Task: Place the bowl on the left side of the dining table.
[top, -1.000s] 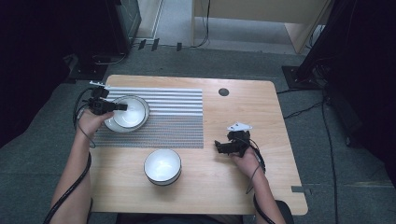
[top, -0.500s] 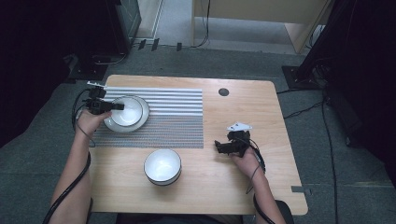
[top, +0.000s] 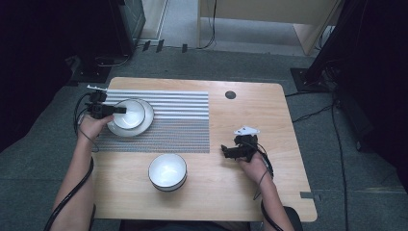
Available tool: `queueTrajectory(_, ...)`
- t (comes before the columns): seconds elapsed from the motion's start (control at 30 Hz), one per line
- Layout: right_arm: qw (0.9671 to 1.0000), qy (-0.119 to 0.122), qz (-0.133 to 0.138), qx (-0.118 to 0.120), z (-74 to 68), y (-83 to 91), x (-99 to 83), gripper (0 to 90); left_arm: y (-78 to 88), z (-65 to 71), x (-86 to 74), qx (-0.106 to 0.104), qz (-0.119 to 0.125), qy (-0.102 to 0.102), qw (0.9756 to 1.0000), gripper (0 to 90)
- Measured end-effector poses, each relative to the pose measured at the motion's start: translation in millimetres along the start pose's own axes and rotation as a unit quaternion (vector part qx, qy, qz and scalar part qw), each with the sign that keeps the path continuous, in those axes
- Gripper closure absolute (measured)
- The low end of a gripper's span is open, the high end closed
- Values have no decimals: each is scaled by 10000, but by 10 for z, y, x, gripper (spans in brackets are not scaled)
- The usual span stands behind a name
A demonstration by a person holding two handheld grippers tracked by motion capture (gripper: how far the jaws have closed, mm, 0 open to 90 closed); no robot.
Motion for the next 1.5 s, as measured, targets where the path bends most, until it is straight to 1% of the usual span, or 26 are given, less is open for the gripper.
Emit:
queueTrajectory(0.03,10000,0,0,0,0,0,0,45,0,0,0,0,0,0,10000,781)
queueTrajectory(0.07,10000,-4,-3,4,-2,0,-1,45,-9,-12,2,-44,23,60,10000,781)
queueTrajectory(0.13,10000,-5,-4,5,-2,0,-1,45,-12,-23,-2,-54,11,92,9999,782)
queueTrajectory(0.33,10000,0,0,0,0,0,0,45,-16,-26,-1,-35,-6,53,10000,783)
queueTrajectory(0.5,10000,1,-1,1,0,0,0,45,-25,-47,-8,-11,-22,92,10000,781)
queueTrajectory(0.63,10000,1,-1,0,0,0,0,45,-46,-56,-32,-123,-69,191,9997,767)
queueTrajectory(0.67,10000,0,-1,0,0,0,0,45,-50,-61,-36,-111,-82,201,9997,758)
queueTrajectory(0.8,10000,0,-2,1,0,0,0,45,-23,-51,-22,-140,-29,141,9998,747)
queueTrajectory(0.83,10000,0,-1,0,0,0,0,45,-16,-46,-16,-163,-10,154,9997,733)
queueTrajectory(0.87,10000,1,-1,1,0,0,0,45,8,-46,-9,-156,0,143,9998,680)
queueTrajectory(0.9,10000,1,-1,1,0,0,0,45,8,-46,-9,-156,0,143,9998,667)
queueTrajectory(0.93,10000,1,-1,1,0,0,0,45,32,-52,-12,-49,-27,51,10000,649)
queueTrajectory(0.97,10000,1,-1,1,0,0,0,45,32,-52,-12,-49,-27,51,10000,631)
queueTrajectory(1.0,10000,1,-1,1,0,0,0,45,54,-34,-14,-75,-44,-1,10000,601)
queueTrajectory(1.07,10000,4,2,3,0,0,0,45,68,-24,-13,-102,-45,6,9999,542)
queueTrajectory(1.13,10000,1,-2,1,-3,2,-2,45,98,-8,-19,-190,-74,93,9997,501)
queueTrajectory(1.2,10000,0,-4,3,-4,3,-3,45,109,-1,-25,-204,-82,92,9997,456)
queueTrajectory(1.33,10000,5,-4,4,-4,3,-3,45,142,20,-52,-161,-72,72,9998,416)
queueTrajectory(1.5,10000,8,-3,8,-6,3,-3,45,210,55,-73,-152,-43,68,9999,405)
Point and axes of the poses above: each handheld gripper's, and its own axes: y roughly backward along the jaws, x roughly out of its top, z roughly to its right, the point moved 10 cm from there along -y, roughly forward along the jaws, and after that the axes turned 3 degrees about y, right-handed, at the moved point
